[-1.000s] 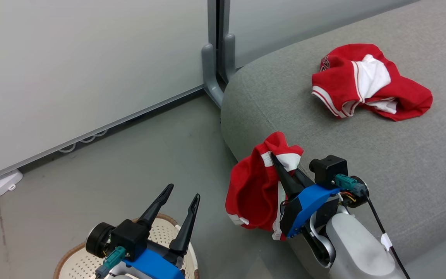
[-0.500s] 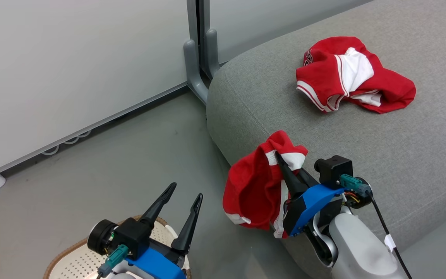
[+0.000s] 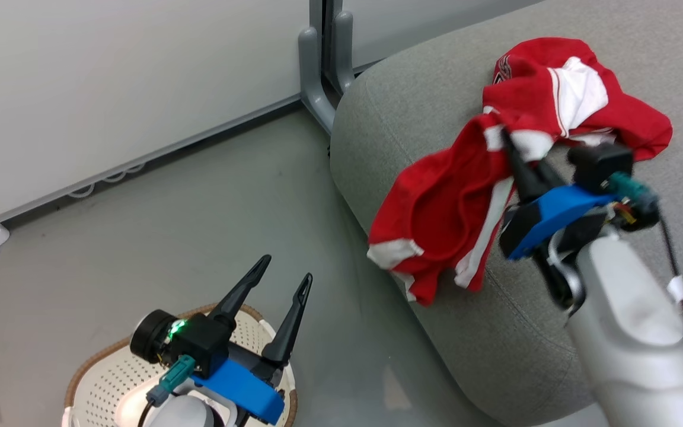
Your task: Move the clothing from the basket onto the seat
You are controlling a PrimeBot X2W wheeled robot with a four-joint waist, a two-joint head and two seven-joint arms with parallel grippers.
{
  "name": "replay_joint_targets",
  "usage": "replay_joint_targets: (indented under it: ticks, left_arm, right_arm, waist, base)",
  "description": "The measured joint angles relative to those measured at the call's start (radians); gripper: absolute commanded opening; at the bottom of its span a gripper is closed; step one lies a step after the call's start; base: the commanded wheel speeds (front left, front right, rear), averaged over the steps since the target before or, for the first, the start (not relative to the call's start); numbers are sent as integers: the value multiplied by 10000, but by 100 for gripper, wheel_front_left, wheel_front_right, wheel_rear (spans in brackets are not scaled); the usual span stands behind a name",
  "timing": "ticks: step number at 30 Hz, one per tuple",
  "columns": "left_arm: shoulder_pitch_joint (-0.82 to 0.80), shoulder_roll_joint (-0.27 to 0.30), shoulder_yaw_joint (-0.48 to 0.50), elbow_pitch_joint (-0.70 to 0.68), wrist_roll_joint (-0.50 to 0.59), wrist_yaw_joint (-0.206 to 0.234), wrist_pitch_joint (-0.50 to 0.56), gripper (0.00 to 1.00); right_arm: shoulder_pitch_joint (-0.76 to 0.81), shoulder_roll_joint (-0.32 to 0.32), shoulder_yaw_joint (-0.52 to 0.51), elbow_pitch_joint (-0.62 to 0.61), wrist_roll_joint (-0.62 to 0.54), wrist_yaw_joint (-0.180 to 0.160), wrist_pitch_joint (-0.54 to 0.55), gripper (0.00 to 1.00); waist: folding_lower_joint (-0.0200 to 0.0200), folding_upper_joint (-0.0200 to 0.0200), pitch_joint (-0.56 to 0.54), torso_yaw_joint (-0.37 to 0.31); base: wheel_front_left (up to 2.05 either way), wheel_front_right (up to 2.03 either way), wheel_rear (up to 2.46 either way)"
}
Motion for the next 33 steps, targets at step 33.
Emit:
replay_joint_targets:
  ticks: [33]
  left_arm:
    - [-3795, 779, -1197, -1170, 537, -2, 0, 100]
  right_arm:
    - [-2971, -3484, -7055, -767, -1298, 2, 1116, 0]
  waist:
    - [2, 0, 5528, 2287]
  base:
    - [0, 0, 0]
